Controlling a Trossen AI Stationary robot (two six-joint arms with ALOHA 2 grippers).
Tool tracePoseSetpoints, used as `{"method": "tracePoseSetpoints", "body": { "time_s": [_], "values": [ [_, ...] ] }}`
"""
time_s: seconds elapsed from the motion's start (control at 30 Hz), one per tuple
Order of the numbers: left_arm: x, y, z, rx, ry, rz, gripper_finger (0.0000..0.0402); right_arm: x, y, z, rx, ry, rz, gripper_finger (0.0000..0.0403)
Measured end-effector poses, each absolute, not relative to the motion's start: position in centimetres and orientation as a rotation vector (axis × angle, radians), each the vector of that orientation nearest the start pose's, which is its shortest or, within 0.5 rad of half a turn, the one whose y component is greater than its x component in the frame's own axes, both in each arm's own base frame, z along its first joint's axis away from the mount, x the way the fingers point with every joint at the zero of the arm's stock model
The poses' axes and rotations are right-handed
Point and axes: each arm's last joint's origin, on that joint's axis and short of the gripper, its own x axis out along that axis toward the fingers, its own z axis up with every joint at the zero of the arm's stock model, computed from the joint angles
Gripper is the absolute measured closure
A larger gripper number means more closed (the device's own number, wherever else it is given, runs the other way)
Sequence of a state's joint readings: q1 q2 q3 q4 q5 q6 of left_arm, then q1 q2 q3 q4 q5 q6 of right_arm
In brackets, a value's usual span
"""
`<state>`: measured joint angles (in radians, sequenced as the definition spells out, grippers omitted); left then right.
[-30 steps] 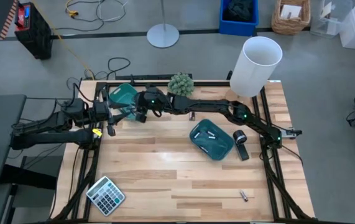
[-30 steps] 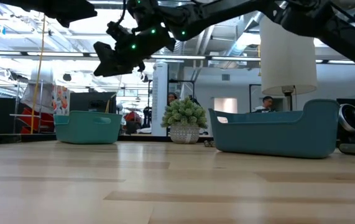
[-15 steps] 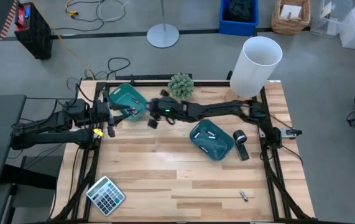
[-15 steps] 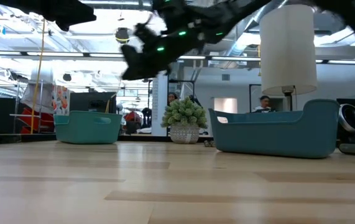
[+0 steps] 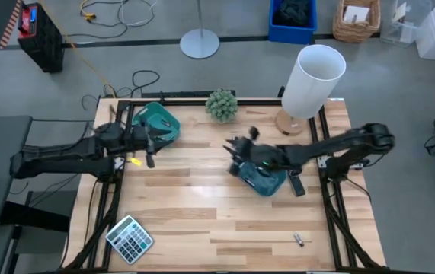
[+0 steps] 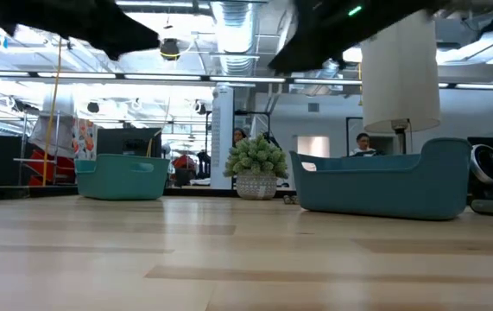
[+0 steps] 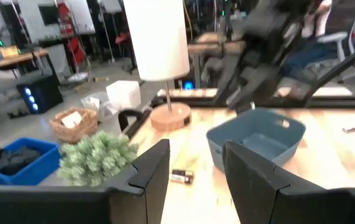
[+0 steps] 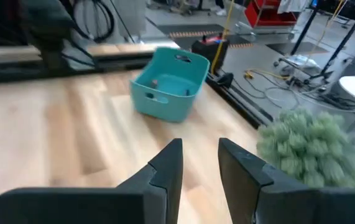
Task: Sort batteries
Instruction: Put the silver battery into the blue bin
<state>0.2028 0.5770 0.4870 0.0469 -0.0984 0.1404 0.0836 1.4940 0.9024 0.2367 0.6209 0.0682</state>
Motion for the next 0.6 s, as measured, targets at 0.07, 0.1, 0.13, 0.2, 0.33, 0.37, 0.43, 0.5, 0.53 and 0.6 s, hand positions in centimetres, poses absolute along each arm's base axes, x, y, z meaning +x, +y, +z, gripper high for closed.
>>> {"method": "tracePoseSetpoints", "body": {
  "time_s": [0.07,0.1,0.13,0.2,0.33,0.37,0.43,0.5,0.53,0.6],
  "values": [
    [15.3,3.4,27.7,0.135,0.087,0.296,0.0258,30.1,2.5,25.2,-0.026,0.29,-0.54,0.0284],
    [15.8,3.5,27.4,0.136,0.104,0.294,0.0258,29.1,3.2,25.2,-0.009,0.291,-0.529,0.0284],
    [16.4,3.7,27.1,0.136,0.116,0.293,0.0258,28.1,3.8,25.2,0.009,0.3,-0.515,0.0284],
    [17.4,3.9,26.6,0.14,0.133,0.292,0.0258,26.4,5.2,24.9,0.047,0.328,-0.486,0.0284],
    [19.4,4.3,25.8,0.134,0.19,0.291,0.0258,23.7,7.6,24.8,0.116,0.402,-0.423,0.0284],
    [19.9,4.5,25.8,0.129,0.203,0.291,0.0258,23.2,8.2,24.6,0.126,0.422,-0.406,0.0284],
    [20.9,4.7,25.5,0.124,0.238,0.289,0.0258,22.3,9.4,24.3,0.142,0.459,-0.372,0.0284],
    [22.1,4.9,25.0,0.122,0.278,0.286,0.0258,21.5,10.4,24.1,0.172,0.482,-0.343,0.0284],
    [22.6,5.1,24.7,0.119,0.301,0.284,0.0258,21.2,10.9,24.0,0.195,0.489,-0.329,0.0284],
    [23.6,5.3,24.3,0.116,0.334,0.282,0.0258,20.4,12.0,23.7,0.236,0.52,-0.289,0.0284]
  ]
}}
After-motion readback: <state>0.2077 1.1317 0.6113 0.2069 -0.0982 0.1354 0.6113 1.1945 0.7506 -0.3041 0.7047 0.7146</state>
